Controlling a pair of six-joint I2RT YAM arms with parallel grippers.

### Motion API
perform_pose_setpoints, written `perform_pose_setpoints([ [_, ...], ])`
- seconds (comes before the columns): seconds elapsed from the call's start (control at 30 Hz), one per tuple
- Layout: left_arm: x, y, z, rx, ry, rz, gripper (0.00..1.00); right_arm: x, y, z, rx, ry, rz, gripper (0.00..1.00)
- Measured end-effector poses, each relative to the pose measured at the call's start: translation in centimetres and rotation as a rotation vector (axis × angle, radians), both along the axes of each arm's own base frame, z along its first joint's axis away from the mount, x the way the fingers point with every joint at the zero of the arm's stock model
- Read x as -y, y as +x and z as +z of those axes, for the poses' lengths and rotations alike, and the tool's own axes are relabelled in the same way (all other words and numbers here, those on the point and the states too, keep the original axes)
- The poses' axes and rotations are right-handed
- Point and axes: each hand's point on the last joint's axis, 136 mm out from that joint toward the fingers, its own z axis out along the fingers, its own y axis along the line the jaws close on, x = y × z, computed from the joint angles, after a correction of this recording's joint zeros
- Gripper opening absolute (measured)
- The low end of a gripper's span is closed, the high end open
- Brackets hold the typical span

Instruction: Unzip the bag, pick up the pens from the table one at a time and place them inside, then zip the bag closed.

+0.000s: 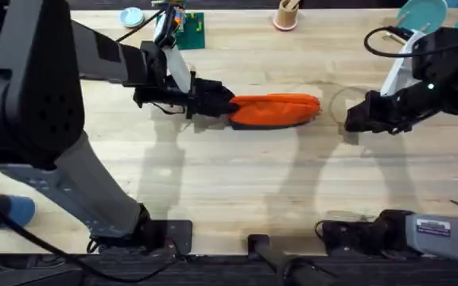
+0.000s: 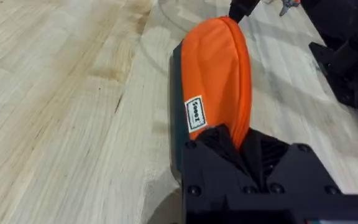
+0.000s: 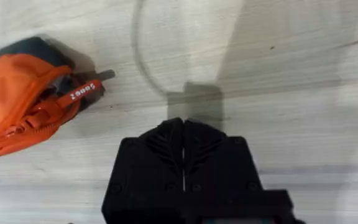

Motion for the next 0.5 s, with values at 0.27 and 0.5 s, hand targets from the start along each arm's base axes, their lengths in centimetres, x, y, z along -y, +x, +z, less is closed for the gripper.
perform_pose_setpoints([
  [0.27, 0.0, 0.1, 0.0, -0.079, 0.003, 0.021, 0.057, 0.0, -0.1, 0.0, -0.004, 0.001, 0.001, 0.032],
  [0.5, -0.1, 1.3, 0.4, -0.136, 0.029, 0.051, 0.109, 0.0, -0.1, 0.6, 0.009, -0.003, 0.004, 0.633],
])
